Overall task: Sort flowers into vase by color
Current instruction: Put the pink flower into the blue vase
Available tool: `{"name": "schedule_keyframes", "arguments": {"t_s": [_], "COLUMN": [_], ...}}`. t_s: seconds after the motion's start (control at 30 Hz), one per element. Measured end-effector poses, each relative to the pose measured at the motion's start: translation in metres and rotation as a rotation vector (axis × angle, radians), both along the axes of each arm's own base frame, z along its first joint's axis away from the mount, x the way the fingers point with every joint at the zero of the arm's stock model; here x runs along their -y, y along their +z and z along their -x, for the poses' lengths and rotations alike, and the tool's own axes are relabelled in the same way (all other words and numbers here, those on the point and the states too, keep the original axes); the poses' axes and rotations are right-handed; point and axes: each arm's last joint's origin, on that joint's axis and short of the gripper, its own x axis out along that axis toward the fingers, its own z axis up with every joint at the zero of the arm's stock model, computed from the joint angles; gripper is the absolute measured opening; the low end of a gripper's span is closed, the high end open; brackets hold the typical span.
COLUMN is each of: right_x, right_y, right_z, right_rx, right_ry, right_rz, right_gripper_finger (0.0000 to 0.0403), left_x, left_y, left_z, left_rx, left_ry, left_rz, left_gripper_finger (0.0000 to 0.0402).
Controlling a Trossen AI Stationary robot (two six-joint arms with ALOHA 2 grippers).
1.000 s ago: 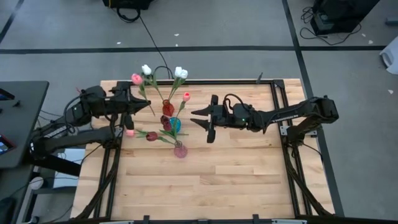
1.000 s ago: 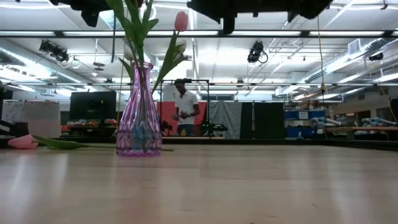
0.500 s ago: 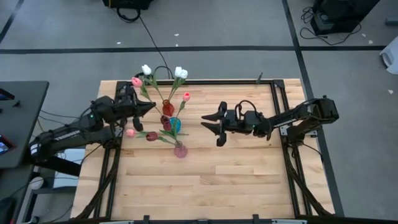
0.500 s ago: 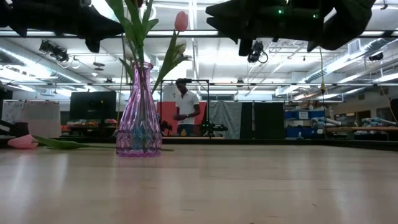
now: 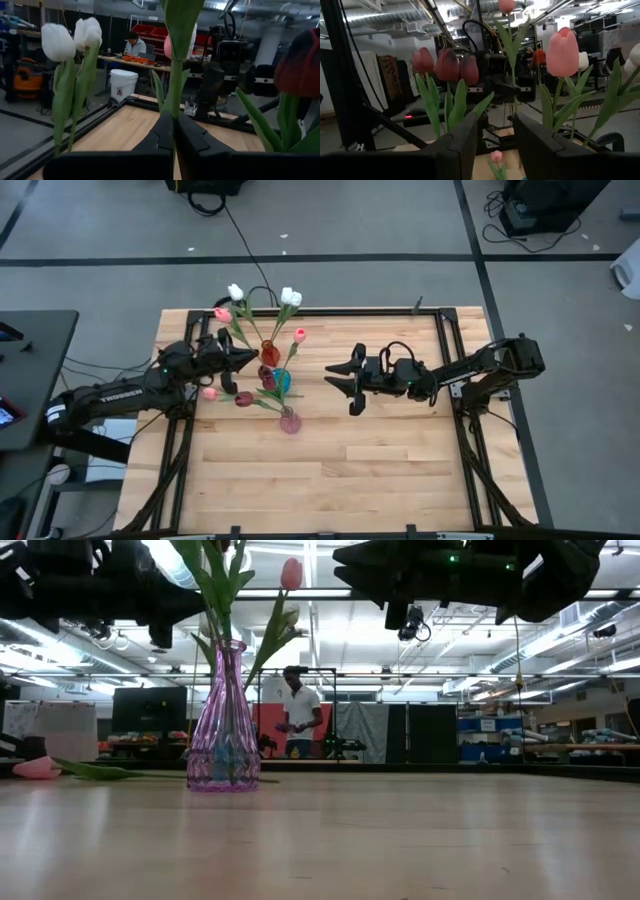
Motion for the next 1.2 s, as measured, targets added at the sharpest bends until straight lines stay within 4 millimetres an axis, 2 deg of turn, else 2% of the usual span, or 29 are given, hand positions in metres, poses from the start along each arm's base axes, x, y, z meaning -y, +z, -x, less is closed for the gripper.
{"name": "schedule_keyframes", "arguments": {"t_s": [0.4,0.73,0.93,1.2], "right_x": [0.0,-0.001,-0.001,-0.001], "right_y": [0.0,0.0,0.0,0.0], "right_z": [0.0,0.0,0.0,0.0], "right_rx": [0.005,0.003,0.003,0.002], "right_ry": [0.0,0.025,0.031,0.03], "right_rz": [0.003,0.017,0.019,0.023], "right_gripper_finger": [0.0139,0.0139,0.0139,0.014], "left_x": [-0.006,-0.012,-0.014,-0.013], "left_y": [-0.014,-0.029,-0.039,-0.037], "left_z": [-0.015,-0.027,-0.032,-0.031], "left_rx": [-0.025,-0.136,-0.199,-0.194], "left_ry": [0.0,0.004,-0.009,-0.018], "left_rz": [0.004,-0.014,0.009,-0.022], "left_gripper_finger": [0.0006,0.0011,0.0057,0.0165]}}
